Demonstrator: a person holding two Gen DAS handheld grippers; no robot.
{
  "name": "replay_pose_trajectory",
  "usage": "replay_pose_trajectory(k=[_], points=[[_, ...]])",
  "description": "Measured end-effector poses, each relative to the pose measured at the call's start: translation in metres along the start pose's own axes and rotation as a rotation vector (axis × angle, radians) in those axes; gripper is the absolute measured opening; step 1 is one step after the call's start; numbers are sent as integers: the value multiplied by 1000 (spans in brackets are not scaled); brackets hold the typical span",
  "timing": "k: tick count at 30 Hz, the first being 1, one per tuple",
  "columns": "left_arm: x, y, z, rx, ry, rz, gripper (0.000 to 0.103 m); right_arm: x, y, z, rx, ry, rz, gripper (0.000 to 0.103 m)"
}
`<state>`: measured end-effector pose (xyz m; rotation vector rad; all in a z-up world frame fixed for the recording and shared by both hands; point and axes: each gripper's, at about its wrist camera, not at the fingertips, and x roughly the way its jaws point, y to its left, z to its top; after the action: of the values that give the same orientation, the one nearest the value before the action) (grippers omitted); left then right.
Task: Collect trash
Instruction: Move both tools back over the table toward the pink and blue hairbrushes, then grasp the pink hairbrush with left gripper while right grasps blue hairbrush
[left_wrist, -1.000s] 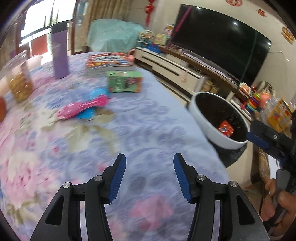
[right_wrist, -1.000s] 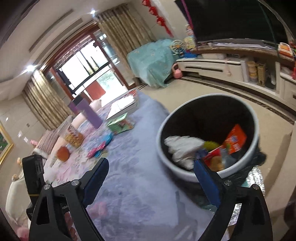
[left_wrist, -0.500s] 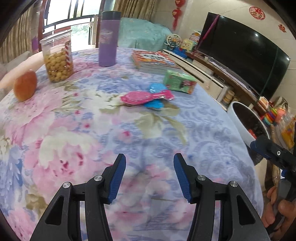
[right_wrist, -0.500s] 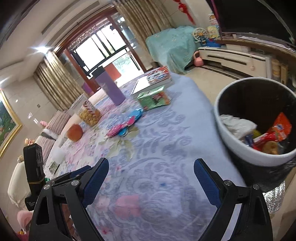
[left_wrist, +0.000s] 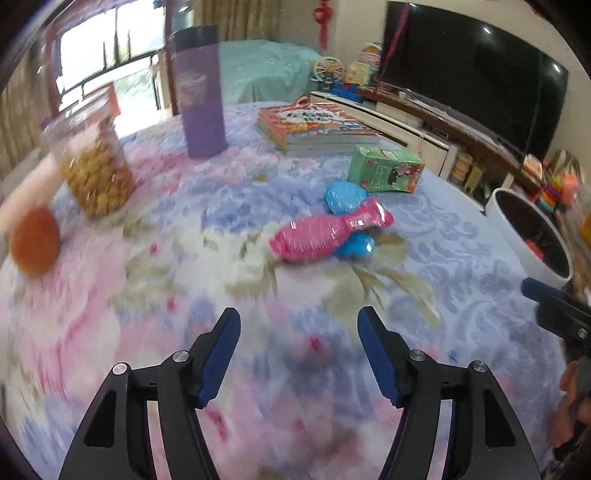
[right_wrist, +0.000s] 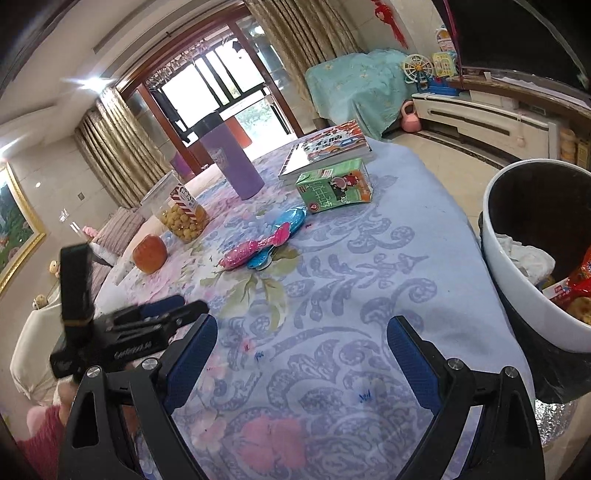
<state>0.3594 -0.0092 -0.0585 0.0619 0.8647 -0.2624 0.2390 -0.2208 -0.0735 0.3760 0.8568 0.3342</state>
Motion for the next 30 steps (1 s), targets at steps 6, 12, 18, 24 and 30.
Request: replay_pose_trajectory(k=[6, 12, 18, 24, 30], points=[[35, -1, 29, 95, 0, -22, 66, 6, -2, 4, 4, 3, 7, 94], [71, 1, 45, 126, 35, -46, 66, 11, -10, 12, 27, -2, -6, 94], [79, 3, 45, 123, 13, -93, 59, 20, -15, 19, 45, 1, -13, 94], [62, 14, 30, 84, 26, -39, 39, 33, -9, 25, 38, 15, -6, 94], [26, 51, 0, -86, 21, -3, 39, 60, 11, 31, -22, 48, -2, 94]])
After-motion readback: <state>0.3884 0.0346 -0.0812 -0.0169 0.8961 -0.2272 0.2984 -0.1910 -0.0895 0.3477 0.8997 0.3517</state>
